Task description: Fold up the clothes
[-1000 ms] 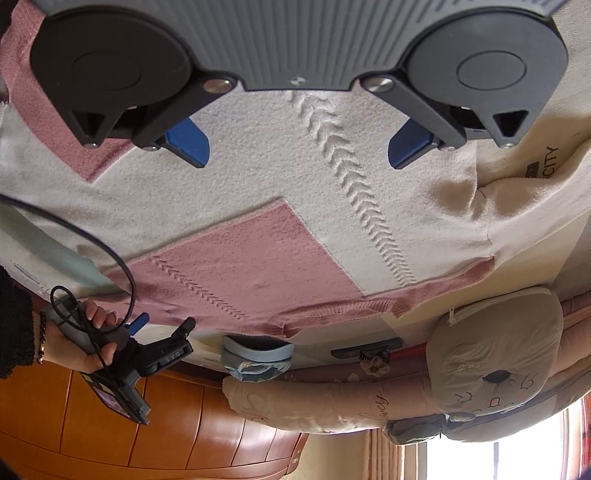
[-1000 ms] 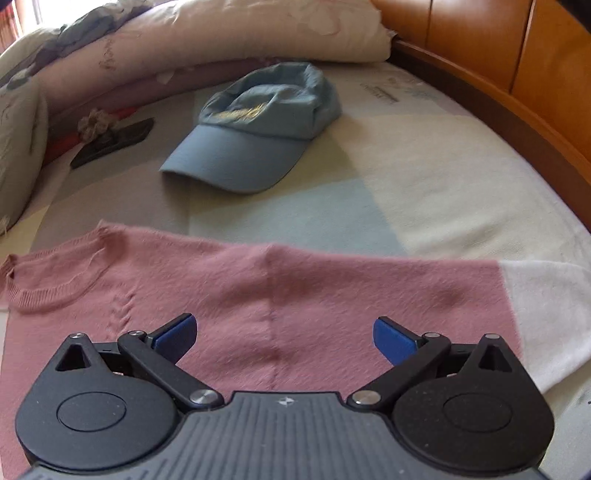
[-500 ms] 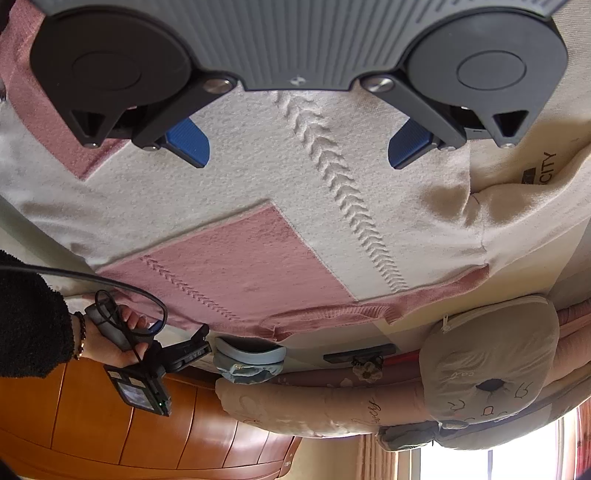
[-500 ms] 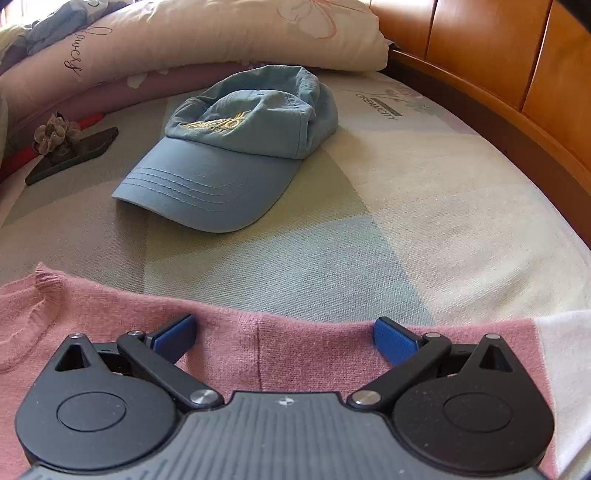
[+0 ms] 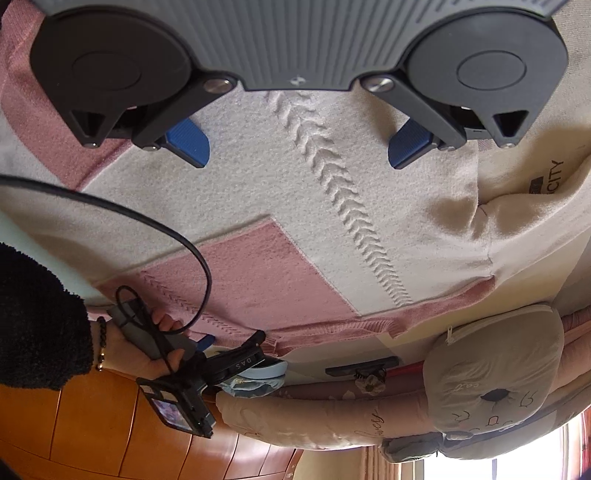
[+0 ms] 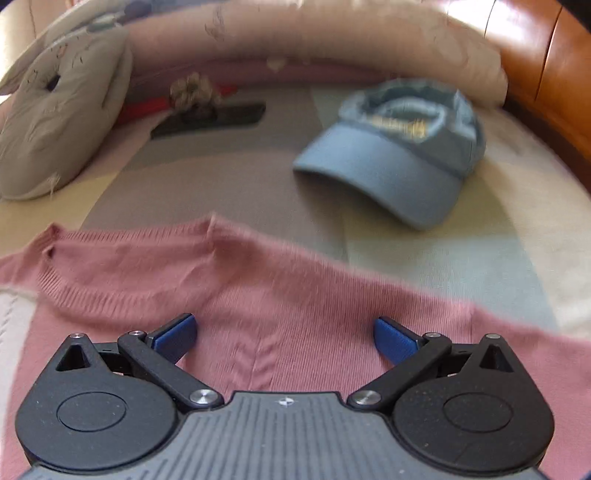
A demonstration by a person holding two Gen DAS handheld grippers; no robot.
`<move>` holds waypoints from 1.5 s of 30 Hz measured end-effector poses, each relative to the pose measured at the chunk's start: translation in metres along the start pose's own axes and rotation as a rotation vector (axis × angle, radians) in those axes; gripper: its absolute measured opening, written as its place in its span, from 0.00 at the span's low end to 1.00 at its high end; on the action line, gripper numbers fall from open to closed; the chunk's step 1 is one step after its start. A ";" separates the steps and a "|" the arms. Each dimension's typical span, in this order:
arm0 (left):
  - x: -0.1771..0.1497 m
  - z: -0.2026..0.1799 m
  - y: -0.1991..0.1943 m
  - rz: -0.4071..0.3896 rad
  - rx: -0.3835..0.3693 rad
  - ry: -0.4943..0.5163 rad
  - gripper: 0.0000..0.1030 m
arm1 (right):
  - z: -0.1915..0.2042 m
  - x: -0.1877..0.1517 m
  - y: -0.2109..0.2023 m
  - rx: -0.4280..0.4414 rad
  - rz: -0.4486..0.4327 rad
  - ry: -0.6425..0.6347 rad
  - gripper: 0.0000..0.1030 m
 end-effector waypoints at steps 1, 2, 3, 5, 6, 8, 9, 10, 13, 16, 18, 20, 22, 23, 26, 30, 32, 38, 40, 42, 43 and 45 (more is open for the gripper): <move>0.000 0.000 0.000 0.002 0.000 0.000 0.99 | -0.002 0.004 0.002 0.002 -0.012 0.008 1.00; 0.000 0.000 0.001 0.003 0.000 0.001 0.99 | -0.005 0.008 0.003 0.003 -0.025 0.017 1.00; 0.000 0.000 0.001 0.005 0.001 0.001 0.99 | -0.008 0.013 0.004 0.007 -0.035 0.028 1.00; 0.000 -0.001 -0.001 0.002 0.008 0.005 0.99 | -0.016 0.016 -0.008 0.030 -0.054 0.072 1.00; 0.000 -0.002 -0.002 -0.001 0.007 0.010 0.99 | -0.021 0.016 -0.017 0.038 -0.072 0.089 1.00; 0.000 -0.005 -0.005 -0.008 0.006 0.018 0.99 | -0.036 0.012 -0.039 0.044 -0.107 0.089 1.00; 0.000 -0.006 -0.006 -0.012 0.005 0.023 0.99 | -0.049 0.007 -0.049 0.048 -0.106 0.098 1.00; 0.000 -0.008 -0.008 -0.016 0.004 0.027 0.99 | -0.062 0.002 -0.059 0.052 -0.106 0.106 1.00; 0.001 -0.013 -0.009 -0.022 -0.001 0.037 0.99 | -0.110 -0.017 -0.086 0.073 -0.122 0.168 1.00; 0.002 -0.022 -0.008 -0.022 0.007 0.061 0.99 | -0.158 -0.042 -0.098 0.164 -0.112 0.274 1.00; 0.002 -0.024 -0.006 -0.019 0.006 0.067 0.99 | -0.184 -0.058 -0.096 0.225 -0.092 0.344 1.00; 0.002 -0.026 -0.004 -0.017 0.006 0.072 0.99 | -0.203 -0.071 -0.092 0.239 -0.078 0.371 1.00; 0.002 -0.028 -0.002 -0.014 0.006 0.078 0.99 | -0.224 -0.084 -0.087 0.173 -0.068 0.387 1.00; 0.001 -0.029 -0.002 -0.013 0.005 0.081 0.99 | -0.235 -0.090 -0.086 0.138 -0.067 0.395 1.00; 0.001 -0.032 0.001 -0.009 0.005 0.090 0.99 | -0.272 -0.099 -0.095 0.087 -0.137 0.470 1.00; 0.001 -0.036 0.005 -0.004 0.004 0.101 0.99 | -0.300 -0.105 -0.109 -0.066 -0.166 0.551 1.00; 0.001 -0.037 0.004 -0.004 0.007 0.102 0.99 | -0.296 -0.106 -0.115 0.002 -0.170 0.538 1.00; 0.000 -0.037 0.002 -0.001 0.012 0.103 0.99 | -0.303 -0.115 -0.104 -0.100 -0.062 0.539 1.00; 0.001 -0.038 0.000 -0.006 0.015 0.108 0.99 | -0.303 -0.118 -0.107 -0.210 -0.037 0.557 1.00; 0.001 -0.040 -0.003 -0.013 0.016 0.111 0.99 | -0.285 -0.115 -0.115 -0.237 -0.040 0.528 1.00; 0.001 -0.040 -0.004 -0.016 0.017 0.113 0.99 | -0.269 -0.113 -0.120 -0.215 -0.047 0.487 1.00; 0.002 -0.042 -0.008 -0.026 0.020 0.118 0.99 | -0.227 -0.109 -0.125 -0.144 -0.058 0.383 1.00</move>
Point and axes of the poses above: each gripper's, at about its wrist camera, not at the fingertips, and y roughly the way its jaws point, z to its left, x to its top, the point moved 7 cm from there along y, roughly the way its jaws point, and after that the axes turned 11 degrees about z, right-handed, at the moved point
